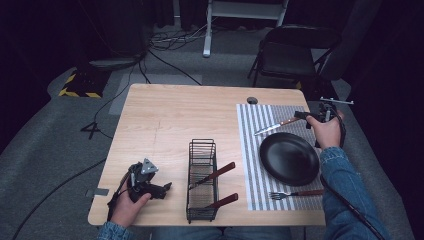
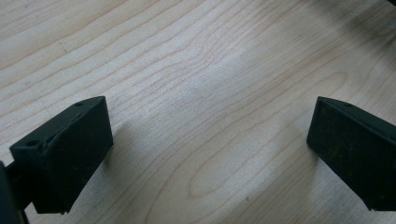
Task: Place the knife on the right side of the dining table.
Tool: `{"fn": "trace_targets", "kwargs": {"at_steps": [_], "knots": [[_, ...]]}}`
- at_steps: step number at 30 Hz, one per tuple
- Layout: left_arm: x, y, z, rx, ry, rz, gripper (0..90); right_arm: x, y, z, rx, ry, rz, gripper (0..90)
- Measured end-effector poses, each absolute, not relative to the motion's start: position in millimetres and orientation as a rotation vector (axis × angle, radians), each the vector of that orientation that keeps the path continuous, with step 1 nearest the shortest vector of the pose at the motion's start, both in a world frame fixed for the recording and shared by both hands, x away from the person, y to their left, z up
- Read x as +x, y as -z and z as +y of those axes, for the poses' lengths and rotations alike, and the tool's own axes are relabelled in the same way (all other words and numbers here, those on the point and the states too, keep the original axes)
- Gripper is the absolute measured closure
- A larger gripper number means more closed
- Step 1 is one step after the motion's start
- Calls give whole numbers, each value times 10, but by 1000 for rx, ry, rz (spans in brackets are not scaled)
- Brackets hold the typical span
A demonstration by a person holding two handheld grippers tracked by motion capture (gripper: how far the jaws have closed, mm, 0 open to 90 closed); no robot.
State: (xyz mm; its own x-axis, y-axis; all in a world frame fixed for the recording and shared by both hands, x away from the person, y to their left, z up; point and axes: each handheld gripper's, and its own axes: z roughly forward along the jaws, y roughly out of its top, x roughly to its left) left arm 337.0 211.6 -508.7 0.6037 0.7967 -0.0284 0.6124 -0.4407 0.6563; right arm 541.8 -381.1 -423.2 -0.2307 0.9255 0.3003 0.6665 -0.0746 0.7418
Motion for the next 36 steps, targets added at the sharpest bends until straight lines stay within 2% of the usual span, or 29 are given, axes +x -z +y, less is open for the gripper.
{"fn": "trace_targets", "kwargs": {"at_steps": [36], "knots": [[3370, 5087, 2117, 2198, -377, 1106, 5, 5482, 4640, -3991, 1813, -1163, 1930, 468]]}}
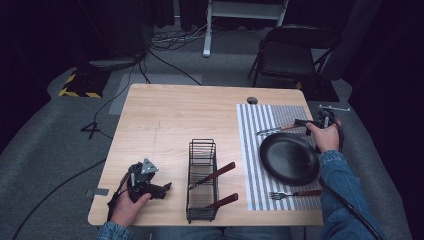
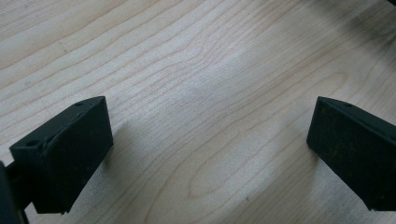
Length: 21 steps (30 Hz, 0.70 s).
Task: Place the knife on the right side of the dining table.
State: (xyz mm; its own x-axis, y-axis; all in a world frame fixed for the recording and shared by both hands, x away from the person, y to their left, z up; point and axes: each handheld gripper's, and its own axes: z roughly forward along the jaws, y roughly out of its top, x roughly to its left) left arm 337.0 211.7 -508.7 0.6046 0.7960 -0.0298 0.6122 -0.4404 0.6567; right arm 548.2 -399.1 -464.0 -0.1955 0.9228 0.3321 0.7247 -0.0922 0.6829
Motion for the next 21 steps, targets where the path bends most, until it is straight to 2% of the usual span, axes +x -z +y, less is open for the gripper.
{"fn": "trace_targets", "kwargs": {"at_steps": [21], "knots": [[3370, 5089, 2114, 2193, -378, 1108, 5, 5451, 4784, -4040, 1855, -1117, 1948, 456]]}}
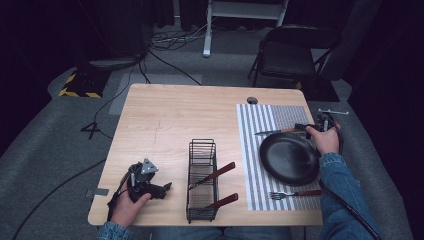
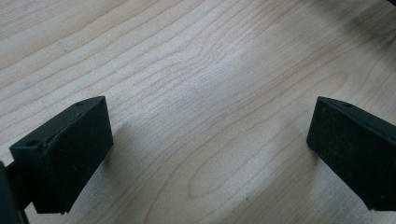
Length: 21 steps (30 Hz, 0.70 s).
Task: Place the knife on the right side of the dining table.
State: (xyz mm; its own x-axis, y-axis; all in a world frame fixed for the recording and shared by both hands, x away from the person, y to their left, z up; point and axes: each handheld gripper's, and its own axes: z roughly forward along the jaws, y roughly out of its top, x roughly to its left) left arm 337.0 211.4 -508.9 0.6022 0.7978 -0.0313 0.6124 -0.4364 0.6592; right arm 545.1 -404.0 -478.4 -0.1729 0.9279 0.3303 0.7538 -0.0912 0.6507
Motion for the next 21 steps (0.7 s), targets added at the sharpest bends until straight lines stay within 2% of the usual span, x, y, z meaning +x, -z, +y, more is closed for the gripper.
{"fn": "trace_targets", "kwargs": {"at_steps": [12, 21], "knots": [[3369, 5088, 2114, 2195, -380, 1109, 5, 5451, 4828, -4065, 1855, -1116, 1934, 433], [3369, 5088, 2114, 2194, -377, 1109, 5, 5437, 4723, -4005, 1801, -1121, 1946, 427]]}}
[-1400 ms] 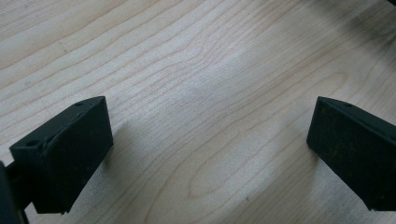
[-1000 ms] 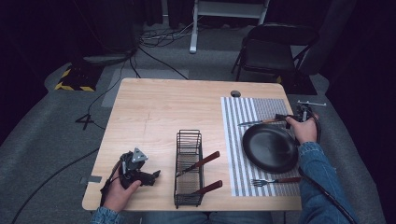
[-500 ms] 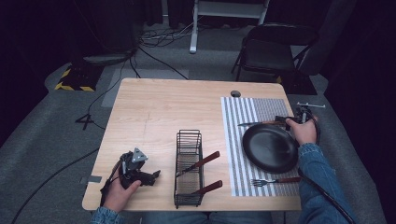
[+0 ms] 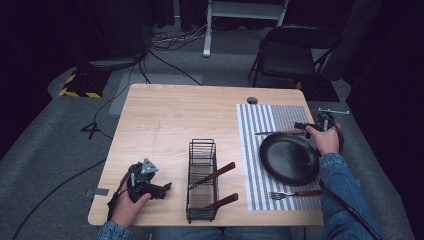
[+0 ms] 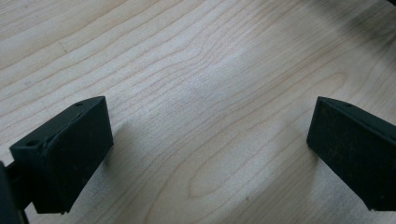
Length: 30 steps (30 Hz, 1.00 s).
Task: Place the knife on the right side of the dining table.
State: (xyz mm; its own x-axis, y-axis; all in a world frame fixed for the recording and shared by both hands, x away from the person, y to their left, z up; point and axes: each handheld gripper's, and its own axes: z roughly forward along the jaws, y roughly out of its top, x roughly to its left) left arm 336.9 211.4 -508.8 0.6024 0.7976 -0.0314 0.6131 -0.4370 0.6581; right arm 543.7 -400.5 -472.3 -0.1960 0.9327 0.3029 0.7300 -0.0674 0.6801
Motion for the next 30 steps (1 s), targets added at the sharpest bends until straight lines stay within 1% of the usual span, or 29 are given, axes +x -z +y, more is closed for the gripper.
{"fn": "trace_targets", "kwargs": {"at_steps": [4, 13, 20, 25, 29, 30], "knots": [[3370, 5088, 2114, 2194, -378, 1108, 5, 5427, 4642, -3960, 1770, -1125, 1952, 428], [3370, 5088, 2115, 2196, -378, 1107, 5, 5362, 4289, -3812, 1669, -1162, 1970, 437], [3370, 5088, 2115, 2195, -377, 1108, 5, 5293, 4103, -3722, 1625, -1183, 1973, 439], [3370, 5088, 2114, 2194, -378, 1108, 5, 5162, 3906, -3567, 1561, -1209, 1990, 443], [3370, 5087, 2113, 2195, -380, 1109, 4, 5087, 3826, -3481, 1527, -1231, 2006, 448], [3372, 5087, 2111, 2197, -381, 1111, 3, 5023, 3763, -3402, 1500, -1244, 2025, 449]]}}
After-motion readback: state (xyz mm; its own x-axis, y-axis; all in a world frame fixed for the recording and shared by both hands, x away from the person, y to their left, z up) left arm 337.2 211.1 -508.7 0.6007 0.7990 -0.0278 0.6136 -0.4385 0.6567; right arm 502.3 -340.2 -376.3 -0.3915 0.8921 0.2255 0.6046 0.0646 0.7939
